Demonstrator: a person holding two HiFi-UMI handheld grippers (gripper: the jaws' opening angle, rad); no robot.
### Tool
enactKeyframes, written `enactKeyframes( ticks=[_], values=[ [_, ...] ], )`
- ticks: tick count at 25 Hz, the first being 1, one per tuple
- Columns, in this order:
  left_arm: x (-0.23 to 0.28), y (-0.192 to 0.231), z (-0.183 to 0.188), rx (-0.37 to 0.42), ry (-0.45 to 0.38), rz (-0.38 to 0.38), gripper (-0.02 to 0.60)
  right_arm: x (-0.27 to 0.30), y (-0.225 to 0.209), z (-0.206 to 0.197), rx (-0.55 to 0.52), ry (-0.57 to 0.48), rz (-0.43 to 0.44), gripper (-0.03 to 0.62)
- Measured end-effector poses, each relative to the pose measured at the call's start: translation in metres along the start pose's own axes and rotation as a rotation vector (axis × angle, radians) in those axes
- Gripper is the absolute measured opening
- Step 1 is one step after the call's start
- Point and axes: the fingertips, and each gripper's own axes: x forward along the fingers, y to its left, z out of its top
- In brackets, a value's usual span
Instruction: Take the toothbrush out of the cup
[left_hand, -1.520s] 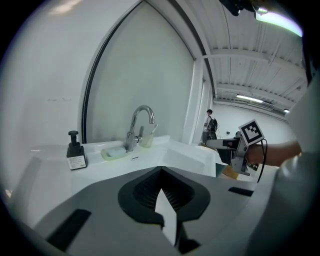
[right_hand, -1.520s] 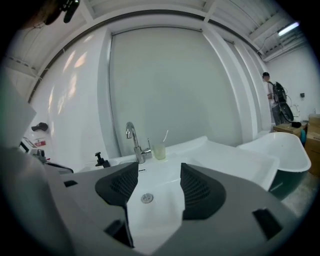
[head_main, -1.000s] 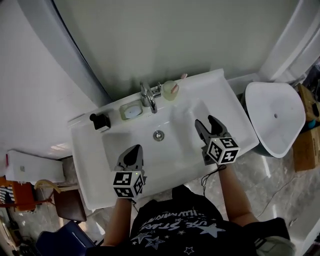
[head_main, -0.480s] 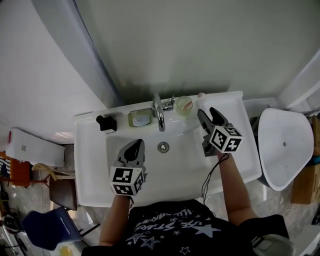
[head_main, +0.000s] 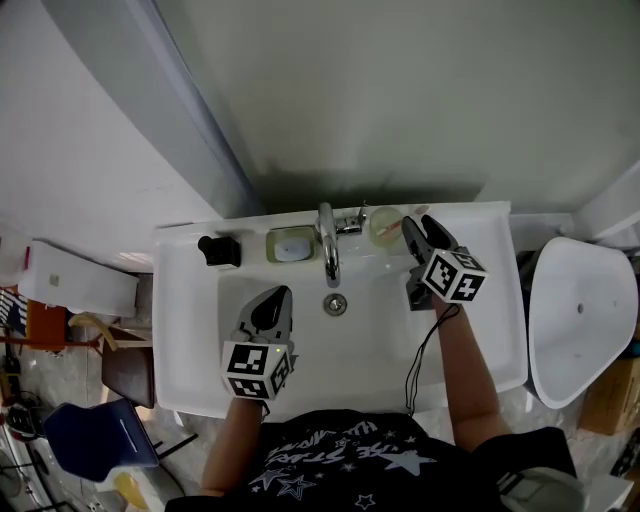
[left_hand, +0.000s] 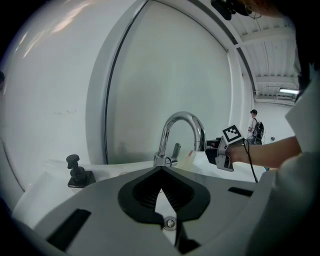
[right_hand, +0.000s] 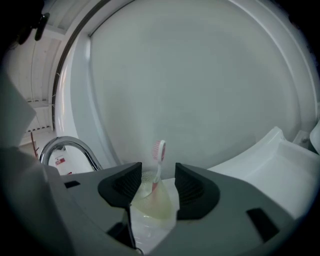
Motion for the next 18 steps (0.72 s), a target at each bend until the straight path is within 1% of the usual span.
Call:
enactKeyframes(
  ticks=[5,7,10,15,18],
  values=[
    [0.003,0.001,-0.011,-0.023,0.033,0.011,0.012,0.011,0.002,-0.001,-0.007,0.0,0.028,0.168],
    [0.003,-0.001,-0.013,-0.033,0.041,0.015,0.012,0.013,0.004,0.0,-0.017,0.001,0.037,0.127],
    [0.001,-0.001,-0.014,-0.032,0.045,0.025,0.012,0.015,0.006,0.002,-0.033,-0.001,0.043,0.047],
    [-0.005,-0.002,-0.012,-0.023,0.037,0.041,0.012,0.015,0.014,0.005,-0.044,-0.004,0.074,0.037],
    [-0.011,-0.002,-0.011,-0.015,0.033,0.05,0.012,0.012,0.02,0.009,-0.054,-0.024,0.084,0.032]
  ],
)
